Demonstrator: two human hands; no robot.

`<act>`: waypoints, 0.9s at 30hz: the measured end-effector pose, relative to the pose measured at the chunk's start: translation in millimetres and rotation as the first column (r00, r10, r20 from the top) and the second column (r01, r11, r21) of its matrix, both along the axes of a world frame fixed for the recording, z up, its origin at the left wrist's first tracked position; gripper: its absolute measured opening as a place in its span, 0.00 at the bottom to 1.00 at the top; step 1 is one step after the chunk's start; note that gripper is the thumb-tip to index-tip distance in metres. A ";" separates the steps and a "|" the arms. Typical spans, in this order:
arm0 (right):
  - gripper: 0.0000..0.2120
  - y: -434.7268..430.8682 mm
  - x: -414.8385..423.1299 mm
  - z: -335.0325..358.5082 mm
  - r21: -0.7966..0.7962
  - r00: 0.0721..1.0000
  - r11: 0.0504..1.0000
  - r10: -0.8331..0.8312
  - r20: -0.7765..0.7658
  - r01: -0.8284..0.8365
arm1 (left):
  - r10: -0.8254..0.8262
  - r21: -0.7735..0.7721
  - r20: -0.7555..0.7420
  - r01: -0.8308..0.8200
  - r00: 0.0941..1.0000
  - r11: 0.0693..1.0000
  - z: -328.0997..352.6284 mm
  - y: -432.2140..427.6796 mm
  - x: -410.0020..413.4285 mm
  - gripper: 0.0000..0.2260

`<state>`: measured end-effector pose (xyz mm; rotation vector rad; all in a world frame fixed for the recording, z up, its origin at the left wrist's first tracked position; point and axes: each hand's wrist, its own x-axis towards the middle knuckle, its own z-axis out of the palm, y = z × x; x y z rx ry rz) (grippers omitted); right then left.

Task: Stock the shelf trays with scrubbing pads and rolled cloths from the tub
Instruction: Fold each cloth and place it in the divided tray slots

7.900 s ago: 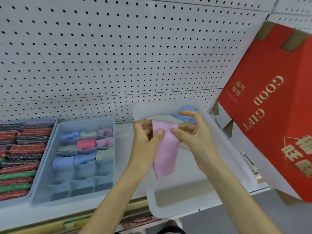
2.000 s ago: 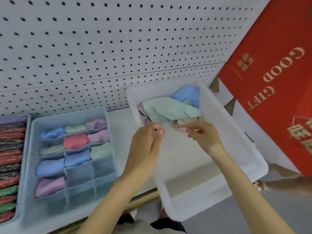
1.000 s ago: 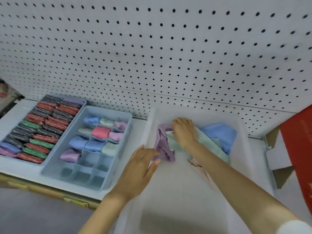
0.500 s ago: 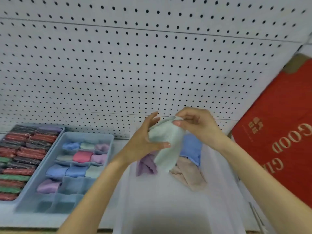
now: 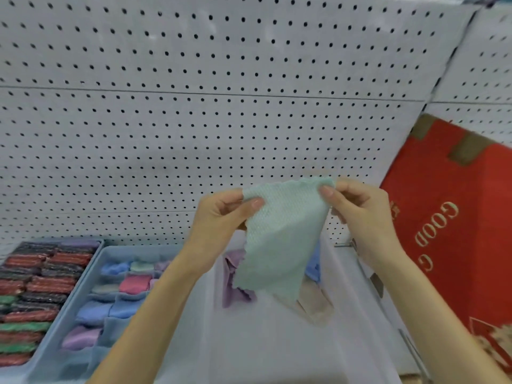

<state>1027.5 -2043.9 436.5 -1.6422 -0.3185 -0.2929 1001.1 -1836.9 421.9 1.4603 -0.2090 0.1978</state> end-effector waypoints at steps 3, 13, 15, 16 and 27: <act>0.10 -4.0 -11.0 5.8 0.066 0.995 0.994 0.093 -0.033 -0.090 | 0.008 -0.024 0.019 -0.008 1.000 1.000 5.6 -1.3 -7.5 0.13; 0.04 -2.7 -31.2 37.7 0.205 0.760 0.733 0.641 0.108 -0.648 | -0.205 -0.308 0.146 0.242 0.968 0.920 51.4 -15.0 -33.8 0.01; 0.02 18.7 -33.8 41.3 0.229 0.765 0.730 0.624 0.159 -0.644 | -0.262 -0.331 0.171 0.306 0.950 0.893 55.5 -25.5 -32.1 0.01; 0.03 28.8 -34.2 40.2 0.257 0.782 0.739 0.599 0.175 -0.623 | -0.271 -0.351 0.164 0.313 0.948 0.883 55.4 -30.1 -29.9 0.01; 0.09 49.4 -28.7 35.5 0.327 0.854 0.789 0.489 0.176 -0.520 | -0.262 -0.407 -0.110 0.197 0.959 0.892 54.8 -48.4 -21.4 0.07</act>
